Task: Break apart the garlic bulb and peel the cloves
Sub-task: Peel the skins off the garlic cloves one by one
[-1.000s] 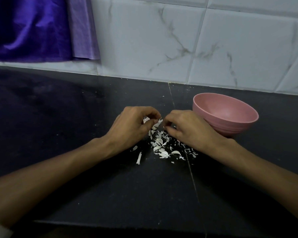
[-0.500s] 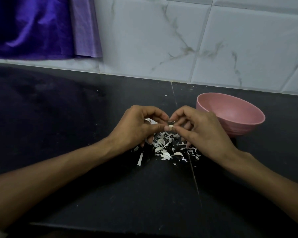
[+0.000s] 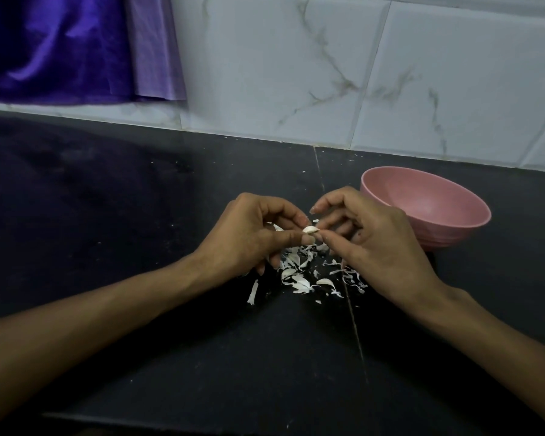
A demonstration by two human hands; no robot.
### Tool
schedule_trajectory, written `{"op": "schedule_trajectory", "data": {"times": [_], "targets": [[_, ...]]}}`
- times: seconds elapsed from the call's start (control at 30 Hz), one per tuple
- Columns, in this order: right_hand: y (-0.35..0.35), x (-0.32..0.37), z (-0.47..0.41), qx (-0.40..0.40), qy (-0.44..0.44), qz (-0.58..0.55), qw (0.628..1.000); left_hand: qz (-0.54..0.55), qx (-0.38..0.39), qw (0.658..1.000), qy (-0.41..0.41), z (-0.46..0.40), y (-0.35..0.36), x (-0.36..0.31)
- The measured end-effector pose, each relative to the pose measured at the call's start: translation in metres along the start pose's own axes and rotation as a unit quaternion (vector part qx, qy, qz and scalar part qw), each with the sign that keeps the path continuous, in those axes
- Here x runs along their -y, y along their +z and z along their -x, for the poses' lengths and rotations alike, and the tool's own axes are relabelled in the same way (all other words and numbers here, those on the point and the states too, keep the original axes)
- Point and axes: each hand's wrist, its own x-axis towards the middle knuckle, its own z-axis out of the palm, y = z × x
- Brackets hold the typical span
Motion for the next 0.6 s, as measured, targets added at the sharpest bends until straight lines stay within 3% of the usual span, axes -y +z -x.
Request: {"op": "schedule_trajectory", "data": {"times": [0.17,0.3,0.6], "targets": [[0.0000,0.0014,-0.0028,0.008,0.094,-0.116,0.989,0.041,-0.027,0.999,0.003,-0.0007,-0.0012,-0.0006],[-0.0038,0.0005,-0.0042,0.043,0.197,-0.280,0.939,0.058,-0.027,0.998,0.022,0.0016,-0.0007,-0.0048],[-0.0090,-0.0011,-0.0053,0.075,0.239,-0.361,0.898,0.040,-0.046,0.998,0.033,0.0011,-0.0022,-0.0044]]}}
